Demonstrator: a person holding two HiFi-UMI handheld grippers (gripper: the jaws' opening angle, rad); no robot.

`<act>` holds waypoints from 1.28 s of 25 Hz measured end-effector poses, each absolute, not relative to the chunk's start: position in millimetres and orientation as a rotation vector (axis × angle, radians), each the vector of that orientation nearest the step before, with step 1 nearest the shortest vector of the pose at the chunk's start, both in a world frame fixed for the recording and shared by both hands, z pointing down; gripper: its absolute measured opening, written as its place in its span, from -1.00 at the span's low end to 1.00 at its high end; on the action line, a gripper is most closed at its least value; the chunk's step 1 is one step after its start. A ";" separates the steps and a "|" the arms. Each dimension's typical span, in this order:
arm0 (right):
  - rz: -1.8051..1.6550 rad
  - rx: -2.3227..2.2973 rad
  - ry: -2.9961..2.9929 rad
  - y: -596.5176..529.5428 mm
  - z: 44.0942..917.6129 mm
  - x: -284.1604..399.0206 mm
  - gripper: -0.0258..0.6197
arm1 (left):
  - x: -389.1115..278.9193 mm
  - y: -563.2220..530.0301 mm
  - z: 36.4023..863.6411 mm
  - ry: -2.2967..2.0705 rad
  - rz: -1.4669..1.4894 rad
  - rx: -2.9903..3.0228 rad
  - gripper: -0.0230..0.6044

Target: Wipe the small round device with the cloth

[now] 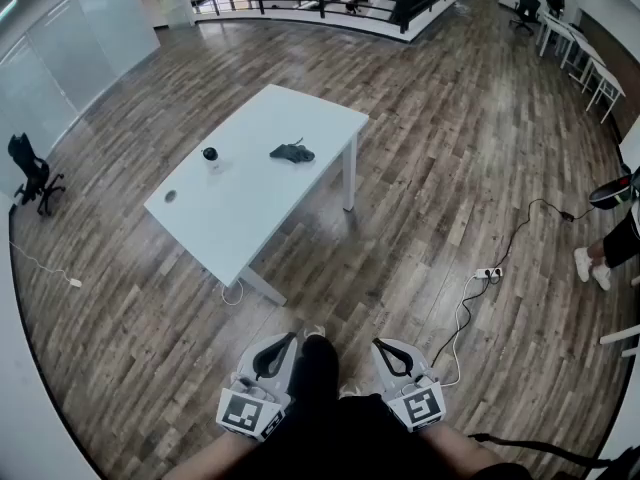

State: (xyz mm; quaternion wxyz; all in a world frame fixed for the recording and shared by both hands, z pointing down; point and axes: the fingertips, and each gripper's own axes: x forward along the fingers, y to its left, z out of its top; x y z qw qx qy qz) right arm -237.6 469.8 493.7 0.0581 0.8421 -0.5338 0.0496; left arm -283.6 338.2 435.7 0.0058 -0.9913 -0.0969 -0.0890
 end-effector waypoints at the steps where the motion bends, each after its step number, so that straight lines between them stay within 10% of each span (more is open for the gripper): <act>1: 0.125 2.553 -1.601 472.8 490.2 -230.4 -0.92 | -272.9 341.9 435.6 -0.331 -0.271 -3.098 -0.92; 32: 0.198 2.628 -1.226 382.0 467.2 27.1 -0.92 | 24.4 249.1 446.4 -0.822 -0.188 -3.120 -0.92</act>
